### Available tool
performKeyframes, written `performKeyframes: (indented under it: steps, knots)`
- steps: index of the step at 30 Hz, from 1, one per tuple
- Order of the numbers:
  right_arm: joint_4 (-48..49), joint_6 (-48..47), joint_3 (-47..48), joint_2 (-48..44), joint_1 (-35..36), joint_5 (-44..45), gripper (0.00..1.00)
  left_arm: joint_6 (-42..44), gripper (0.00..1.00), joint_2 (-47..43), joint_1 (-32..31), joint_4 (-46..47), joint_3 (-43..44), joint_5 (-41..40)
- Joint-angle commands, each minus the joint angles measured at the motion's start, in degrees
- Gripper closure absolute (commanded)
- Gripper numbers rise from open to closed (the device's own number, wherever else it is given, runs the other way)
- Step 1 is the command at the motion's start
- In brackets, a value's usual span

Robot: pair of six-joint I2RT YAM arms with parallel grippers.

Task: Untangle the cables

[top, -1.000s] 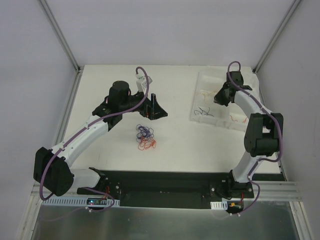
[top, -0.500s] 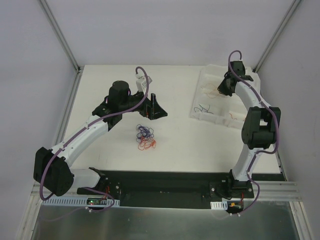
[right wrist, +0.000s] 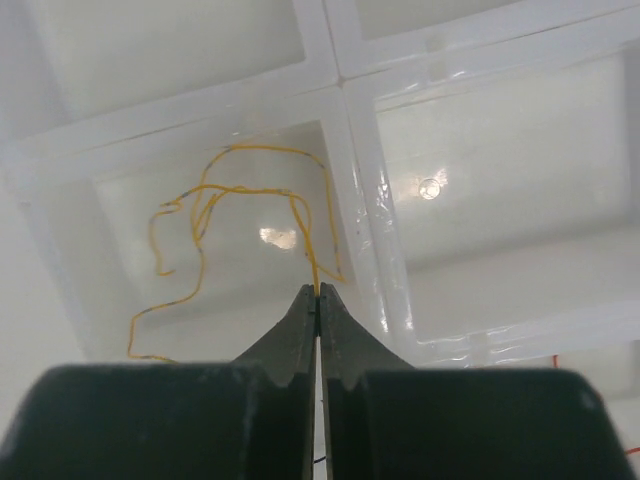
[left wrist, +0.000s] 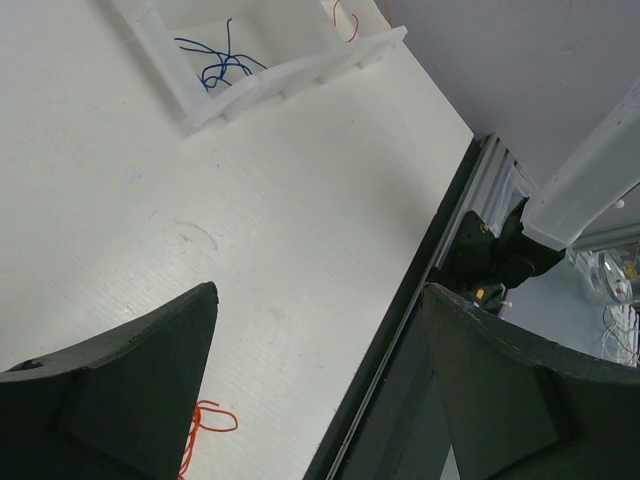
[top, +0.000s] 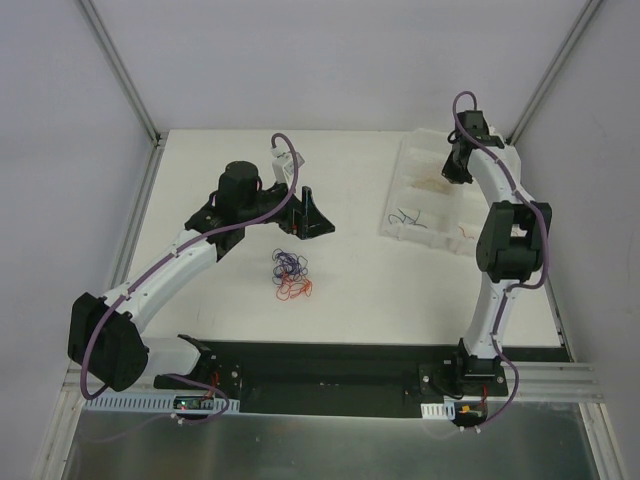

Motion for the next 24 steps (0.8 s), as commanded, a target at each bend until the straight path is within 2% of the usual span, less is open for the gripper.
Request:
performKeyframes:
  steps: [1,10,15,20,24]
  knots:
    - [-3.4,-7.7,3.7,3.2,1.2,7.4,0.99,0.2,0.18,-0.2,0.7,2.0,0.3,0.7]
    - [-1.8,-14.8,5.1,8.2,4.4,10.5,0.99,0.8,0.19,-0.3,0.7,0.6,0.8,-1.6]
    - [-4.4,-13.9,5.3,7.6,4.4,6.9,0.98,-6.4,0.21,-1.8,2.6,-5.3,1.8,-5.7]
    - [-7.4,-11.9,4.7,2.3,4.6,4.4,0.67,-11.0,0.21,-5.2,9.6,-9.1,-1.5,-7.3]
    - [-8.8,-12.3,3.2,-4.1,4.7,5.7,0.53,-8.5,0.2,-6.3,13.6,-14.9,-4.7,-10.7]
